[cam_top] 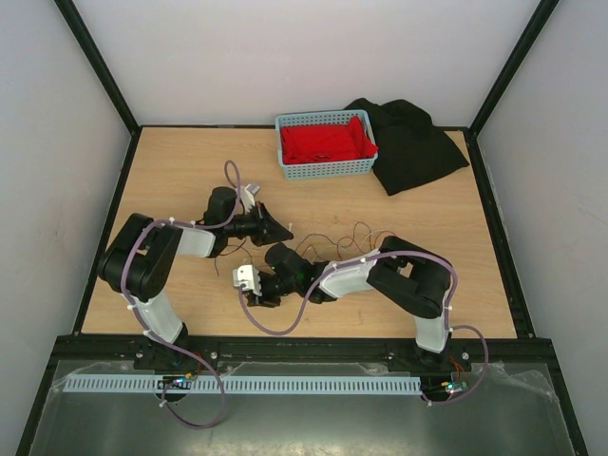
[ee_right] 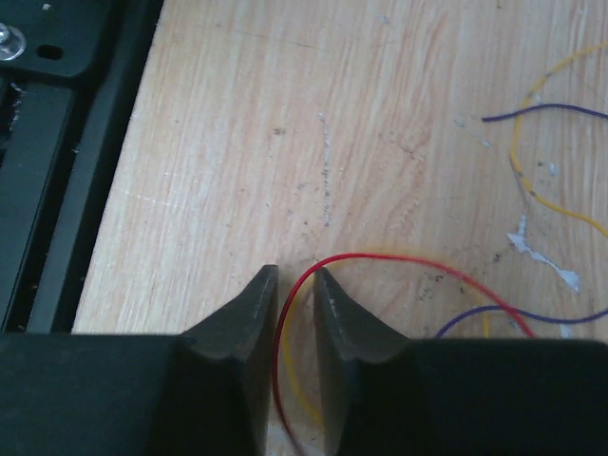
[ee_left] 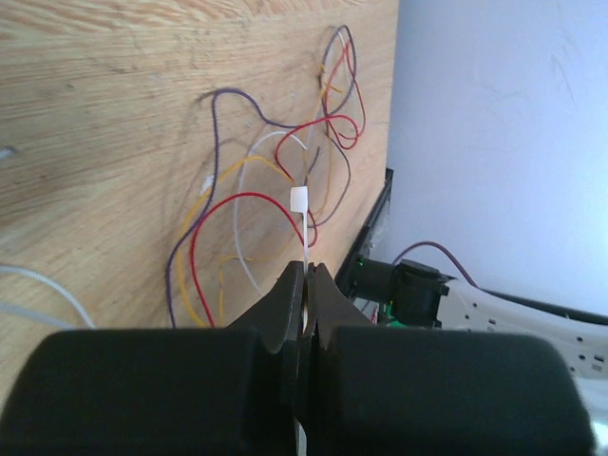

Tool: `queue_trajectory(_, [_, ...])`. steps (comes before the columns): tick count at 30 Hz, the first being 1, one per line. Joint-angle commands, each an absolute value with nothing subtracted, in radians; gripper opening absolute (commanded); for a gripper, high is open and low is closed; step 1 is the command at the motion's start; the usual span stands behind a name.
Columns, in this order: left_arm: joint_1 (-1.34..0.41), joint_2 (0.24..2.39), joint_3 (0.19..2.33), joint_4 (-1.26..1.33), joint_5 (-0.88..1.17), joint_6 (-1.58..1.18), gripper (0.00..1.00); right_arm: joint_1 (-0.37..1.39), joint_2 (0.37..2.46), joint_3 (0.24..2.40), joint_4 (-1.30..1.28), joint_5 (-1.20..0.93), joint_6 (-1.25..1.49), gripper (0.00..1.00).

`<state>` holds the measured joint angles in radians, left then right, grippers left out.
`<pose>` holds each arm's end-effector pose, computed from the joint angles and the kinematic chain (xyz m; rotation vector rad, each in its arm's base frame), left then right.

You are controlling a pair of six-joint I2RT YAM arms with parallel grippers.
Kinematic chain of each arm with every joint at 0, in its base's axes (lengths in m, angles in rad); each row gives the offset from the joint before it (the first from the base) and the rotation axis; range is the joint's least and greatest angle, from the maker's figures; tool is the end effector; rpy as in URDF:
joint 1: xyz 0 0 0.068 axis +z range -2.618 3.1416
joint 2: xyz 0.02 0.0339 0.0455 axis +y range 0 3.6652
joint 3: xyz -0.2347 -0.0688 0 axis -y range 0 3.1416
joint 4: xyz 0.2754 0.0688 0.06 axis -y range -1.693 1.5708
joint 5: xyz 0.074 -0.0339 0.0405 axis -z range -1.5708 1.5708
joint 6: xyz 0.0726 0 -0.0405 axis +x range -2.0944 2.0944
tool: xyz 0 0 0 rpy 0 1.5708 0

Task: Zip-tie the wires
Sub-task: Tie the cable at the center of the board.

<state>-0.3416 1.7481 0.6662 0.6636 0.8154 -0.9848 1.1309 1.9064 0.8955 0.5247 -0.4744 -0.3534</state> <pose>0.3185 -0.1693 0.0793 -0.1078 2.2451 -1.6023 0.1475 0.3914 0.0689 -1.6589 1.3525 0.9576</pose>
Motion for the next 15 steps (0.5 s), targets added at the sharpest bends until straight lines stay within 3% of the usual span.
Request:
queue_trajectory(1, [-0.346,1.765,0.668,0.770,0.900,-1.056,0.00,1.130,1.881,0.928,0.498,-0.571,-0.418,0.38])
queue_trajectory(6, [-0.361,1.798,0.668,0.792,0.887,-1.069,0.00,1.130,1.844,0.904,0.445,-0.566,-0.423,0.53])
queue_trajectory(15, [-0.365,1.828,0.661,0.794,0.847,-1.050,0.00,1.130,1.704,0.763,0.444,-0.444,-0.376,0.65])
